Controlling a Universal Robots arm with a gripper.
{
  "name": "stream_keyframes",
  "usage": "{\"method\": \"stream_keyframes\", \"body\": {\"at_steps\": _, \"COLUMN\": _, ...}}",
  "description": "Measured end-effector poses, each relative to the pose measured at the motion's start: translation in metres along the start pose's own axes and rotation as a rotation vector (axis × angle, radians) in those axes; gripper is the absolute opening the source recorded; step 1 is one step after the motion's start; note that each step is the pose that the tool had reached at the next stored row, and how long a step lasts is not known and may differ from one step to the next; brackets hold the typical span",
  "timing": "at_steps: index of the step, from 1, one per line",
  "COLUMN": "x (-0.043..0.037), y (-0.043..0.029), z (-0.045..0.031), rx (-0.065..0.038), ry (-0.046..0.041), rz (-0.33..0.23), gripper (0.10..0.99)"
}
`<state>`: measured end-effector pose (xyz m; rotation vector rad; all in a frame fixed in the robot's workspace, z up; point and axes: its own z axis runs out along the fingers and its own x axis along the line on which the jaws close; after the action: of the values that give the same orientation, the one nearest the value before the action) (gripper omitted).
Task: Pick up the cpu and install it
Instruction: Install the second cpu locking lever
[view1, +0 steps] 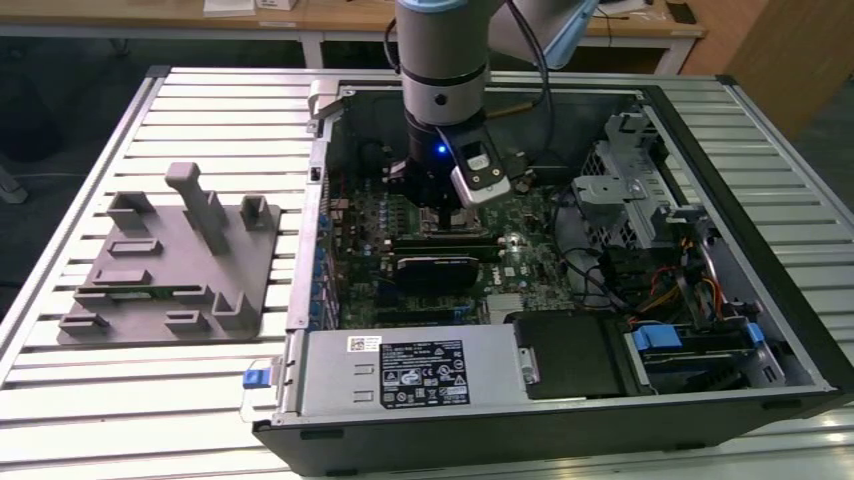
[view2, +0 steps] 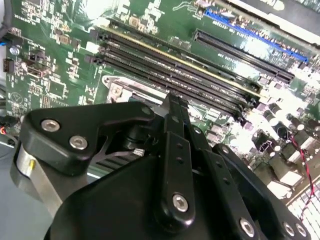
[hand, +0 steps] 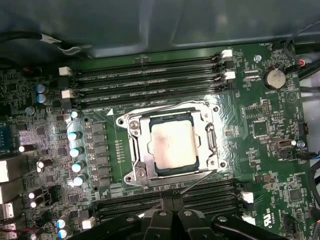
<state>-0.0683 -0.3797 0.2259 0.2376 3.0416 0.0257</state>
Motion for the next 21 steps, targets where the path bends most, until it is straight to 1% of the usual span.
{"method": "stream_keyframes", "body": {"at_steps": 3, "x": 0.0001, "y": -0.0003, "z": -0.0001, "rx": 0.000, "ry": 0.0002, "rz": 0.000, "gripper": 0.106}}
{"method": "stream_keyframes", "body": {"at_steps": 4, "x": 0.0000, "y": -0.0017, "z": 0.0000, "rx": -0.003, "ry": 0.0008, "rz": 0.000, "gripper": 0.106}}
{"method": "stream_keyframes", "body": {"at_steps": 6, "x": -0.0005, "y": -0.0056, "z": 0.0005, "rx": -0.013, "ry": 0.0021, "rz": 0.001, "gripper": 0.106}}
{"method": "stream_keyframes", "body": {"at_steps": 7, "x": -0.0006, "y": -0.0075, "z": 0.0008, "rx": -0.019, "ry": 0.0032, "rz": 0.002, "gripper": 0.106}}
{"method": "stream_keyframes", "body": {"at_steps": 8, "x": -0.0006, "y": -0.0092, "z": 0.0012, "rx": -0.029, "ry": 0.0047, "rz": 0.003, "gripper": 0.106}}
{"method": "stream_keyframes", "body": {"at_steps": 12, "x": 0.0000, "y": -0.0136, "z": 0.0020, "rx": -0.078, "ry": 0.0121, "rz": 0.007, "gripper": 0.106}}
{"method": "stream_keyframes", "body": {"at_steps": 13, "x": 0.0002, "y": -0.0148, "z": 0.0023, "rx": -0.087, "ry": 0.0136, "rz": 0.008, "gripper": 0.106}}
{"method": "stream_keyframes", "body": {"at_steps": 14, "x": 0.0004, "y": -0.0162, "z": 0.0028, "rx": -0.091, "ry": 0.0144, "rz": 0.008, "gripper": 0.106}}
{"method": "stream_keyframes", "body": {"at_steps": 18, "x": 0.0023, "y": -0.0210, "z": 0.0056, "rx": -0.100, "ry": 0.0157, "rz": 0.009, "gripper": 0.106}}
{"method": "stream_keyframes", "body": {"at_steps": 21, "x": 0.0043, "y": -0.0231, "z": 0.0070, "rx": -0.115, "ry": 0.0180, "rz": 0.011, "gripper": 0.106}}
